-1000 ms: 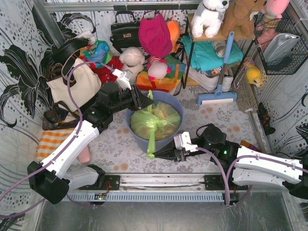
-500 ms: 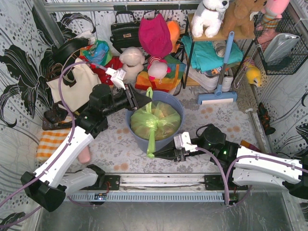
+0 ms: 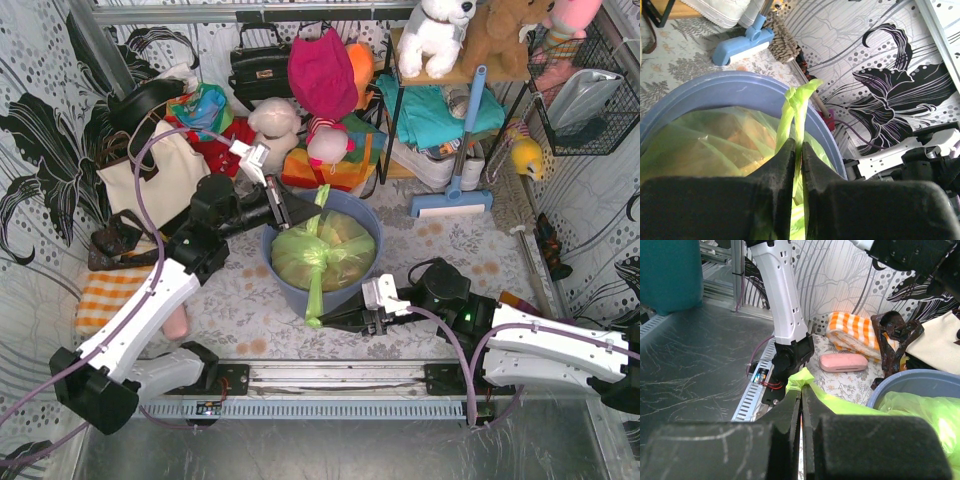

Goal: Tie the trash bag

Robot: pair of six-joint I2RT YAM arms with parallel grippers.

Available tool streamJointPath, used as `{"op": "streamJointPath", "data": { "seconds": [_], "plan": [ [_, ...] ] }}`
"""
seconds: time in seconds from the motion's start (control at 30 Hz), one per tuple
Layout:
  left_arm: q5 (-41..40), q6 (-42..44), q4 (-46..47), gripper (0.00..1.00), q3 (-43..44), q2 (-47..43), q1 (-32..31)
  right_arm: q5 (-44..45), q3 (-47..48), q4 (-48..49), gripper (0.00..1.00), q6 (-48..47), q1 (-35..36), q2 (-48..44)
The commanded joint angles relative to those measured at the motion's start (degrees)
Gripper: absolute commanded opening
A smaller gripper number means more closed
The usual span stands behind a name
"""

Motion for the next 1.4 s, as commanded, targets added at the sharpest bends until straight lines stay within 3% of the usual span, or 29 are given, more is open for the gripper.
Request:
{"op": "streamJointPath", "data": {
  "seconds": [0.0, 0.1, 0.27, 0.53, 0.8, 1.0, 1.13, 1.27, 1.37],
  "plan": [
    [5.15, -3.06, 10.58, 0.17, -1.42, 1.39, 0.37, 0.25, -0.86, 2.39, 0.00, 0.64, 0.39, -1.43],
    [8.40, -4.94, 15.06, 0.19, -1.38, 2.91, 0.53, 0.24, -0.94, 2.46, 0.00, 0.72, 0.39, -1.54],
    [9.40, -3.67, 14.05, 0.34, 1.14, 6.05, 0.70, 0.27, -1.14, 3.01, 0.00, 0.82, 0.44, -1.59],
    [14.54, -3.47, 15.26, 0.32, 5.07, 11.62, 1.31, 0.42, -1.28, 3.42, 0.00, 0.83, 0.43, -1.66],
    [17.03, -8.33, 22.34, 0.34, 6.91, 14.21, 2.58, 0.49, -1.36, 4.19, 0.00, 0.82, 0.43, -1.41],
    [17.45, -9.36, 23.12, 0.25, 9.02, 15.44, 3.62, -0.34, -1.41, 7.25, 0.00, 2.35, 0.46, -0.16],
    [17.31, -8.26, 20.93, 0.12, 10.26, 15.26, 4.32, 0.03, -1.48, 10.47, 0.00, 5.49, 0.43, 0.05],
    [16.40, -6.41, 18.33, 0.03, 10.72, 14.14, 4.74, 6.25, 0.54, 10.54, 0.00, 13.62, 0.43, 0.00],
    [15.12, -4.69, 15.75, 0.01, 10.61, 13.20, 4.85, 12.51, 2.53, 10.35, 0.00, 22.08, 0.43, 0.73]
  ]
}}
